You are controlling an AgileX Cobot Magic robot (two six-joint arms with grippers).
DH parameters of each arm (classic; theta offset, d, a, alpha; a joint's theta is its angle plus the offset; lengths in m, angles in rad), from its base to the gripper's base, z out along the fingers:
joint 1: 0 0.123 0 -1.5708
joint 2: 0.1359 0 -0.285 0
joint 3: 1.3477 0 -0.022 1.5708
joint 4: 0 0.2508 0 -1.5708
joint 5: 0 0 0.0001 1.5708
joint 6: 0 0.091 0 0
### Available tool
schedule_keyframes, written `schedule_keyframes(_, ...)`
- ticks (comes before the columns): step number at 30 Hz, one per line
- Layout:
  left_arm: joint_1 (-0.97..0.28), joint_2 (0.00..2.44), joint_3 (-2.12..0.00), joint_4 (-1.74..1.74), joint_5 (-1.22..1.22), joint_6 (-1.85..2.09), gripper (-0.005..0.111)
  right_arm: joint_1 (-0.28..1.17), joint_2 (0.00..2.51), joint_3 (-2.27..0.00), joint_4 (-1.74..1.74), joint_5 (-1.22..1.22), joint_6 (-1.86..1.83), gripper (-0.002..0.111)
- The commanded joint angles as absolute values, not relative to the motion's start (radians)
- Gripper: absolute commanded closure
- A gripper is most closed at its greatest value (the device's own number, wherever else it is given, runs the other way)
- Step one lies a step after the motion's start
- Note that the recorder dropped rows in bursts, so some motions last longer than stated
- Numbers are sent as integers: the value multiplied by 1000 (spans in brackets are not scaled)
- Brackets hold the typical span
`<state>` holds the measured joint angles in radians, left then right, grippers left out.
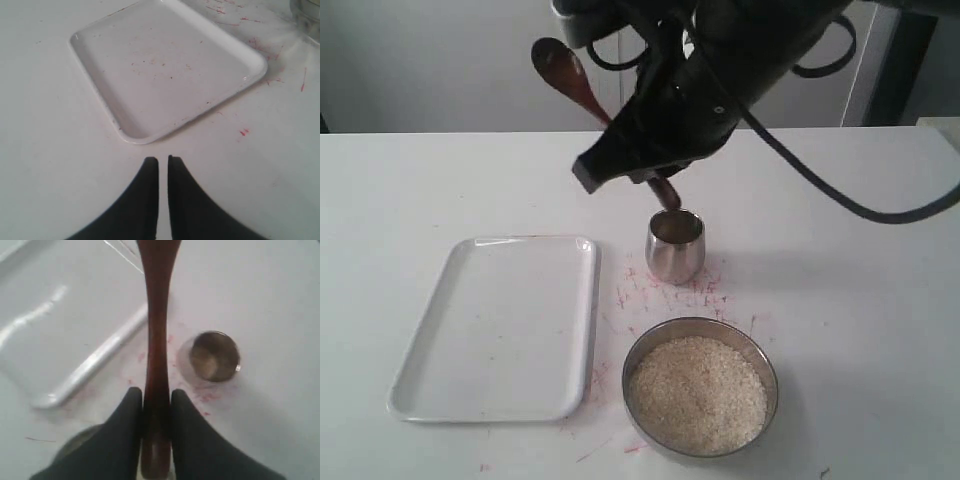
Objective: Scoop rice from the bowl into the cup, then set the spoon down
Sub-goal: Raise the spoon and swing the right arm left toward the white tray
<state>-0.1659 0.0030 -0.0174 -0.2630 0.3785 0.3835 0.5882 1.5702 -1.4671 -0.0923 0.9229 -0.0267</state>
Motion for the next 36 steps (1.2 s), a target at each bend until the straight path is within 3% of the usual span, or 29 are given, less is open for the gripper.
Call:
schedule_keyframes(1,-173,0,-12,-268,382,386,92,589,1558,-1464,160,874,-18,108)
schedule_keyframes(4,-173,0,-12,-268,382,386,92,589,1558,-1464,317,817,29,108)
schedule_keyframes(13,-173,0,-12,-268,382,386,92,595,1608,-1464,328,743,376,108)
schedule_keyframes(36,-173,0,-12,-268,382,386,92,765,1847,-1464,357,595,501,108)
